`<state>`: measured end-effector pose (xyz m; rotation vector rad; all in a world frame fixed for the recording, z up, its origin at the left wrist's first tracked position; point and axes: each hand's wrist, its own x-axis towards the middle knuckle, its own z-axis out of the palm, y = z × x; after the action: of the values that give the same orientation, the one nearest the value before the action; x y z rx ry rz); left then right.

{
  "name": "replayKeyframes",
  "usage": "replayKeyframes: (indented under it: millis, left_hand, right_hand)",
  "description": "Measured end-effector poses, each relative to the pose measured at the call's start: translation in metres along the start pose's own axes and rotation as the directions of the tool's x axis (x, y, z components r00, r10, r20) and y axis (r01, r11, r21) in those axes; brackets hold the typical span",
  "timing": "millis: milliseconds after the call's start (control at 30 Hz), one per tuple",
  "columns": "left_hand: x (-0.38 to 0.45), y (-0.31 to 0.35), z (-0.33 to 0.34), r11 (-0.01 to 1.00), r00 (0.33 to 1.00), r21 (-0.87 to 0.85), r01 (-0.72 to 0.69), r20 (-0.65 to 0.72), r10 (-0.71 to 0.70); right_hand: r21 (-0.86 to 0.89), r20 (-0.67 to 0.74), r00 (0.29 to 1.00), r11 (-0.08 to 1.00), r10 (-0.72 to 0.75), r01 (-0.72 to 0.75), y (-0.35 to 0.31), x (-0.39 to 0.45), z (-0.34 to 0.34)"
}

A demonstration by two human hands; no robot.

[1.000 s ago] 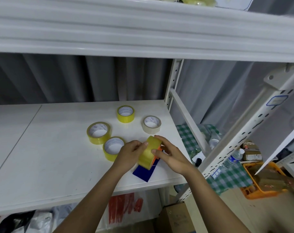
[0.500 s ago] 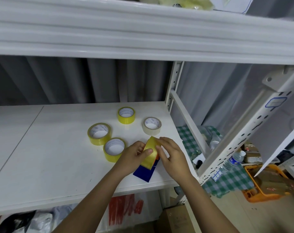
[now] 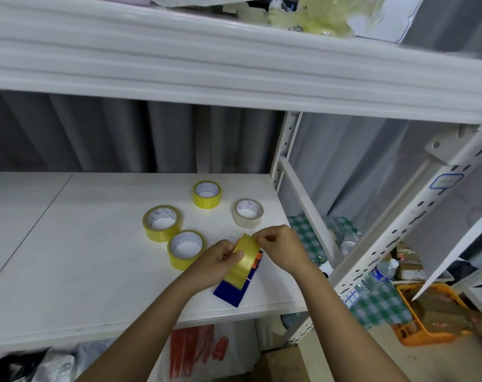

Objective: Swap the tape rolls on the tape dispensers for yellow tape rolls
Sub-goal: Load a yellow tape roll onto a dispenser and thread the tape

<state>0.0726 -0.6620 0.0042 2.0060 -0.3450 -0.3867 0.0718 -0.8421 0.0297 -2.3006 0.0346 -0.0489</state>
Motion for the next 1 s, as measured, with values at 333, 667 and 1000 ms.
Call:
replayKeyframes:
  millis: [333,667,1000]
  left_hand:
    - [0.008,-0.004,0.008,0.996,0.984,0.062,0.070,-0.170,-0.059]
    - [0.020,-0.002,0.010,0.984,0.970,0.106,0.147,-0.209,-0.122]
    - [-0.001,-0.013,-0.003,0.992,0.985,-0.126,-0.014,0.169,0.036]
  right_hand:
    - [0.101,0.015,0.995,0.990,-0.099,0.097,0.008,-0.025,0.010]
    - [-0.044,0.051,0.989,0.989,-0.136,0.138,-0.005,-0.043,0.017]
    - [0.126,0.203,0.978,0.990,0.038,-0.064,0.008,-0.019,0.006]
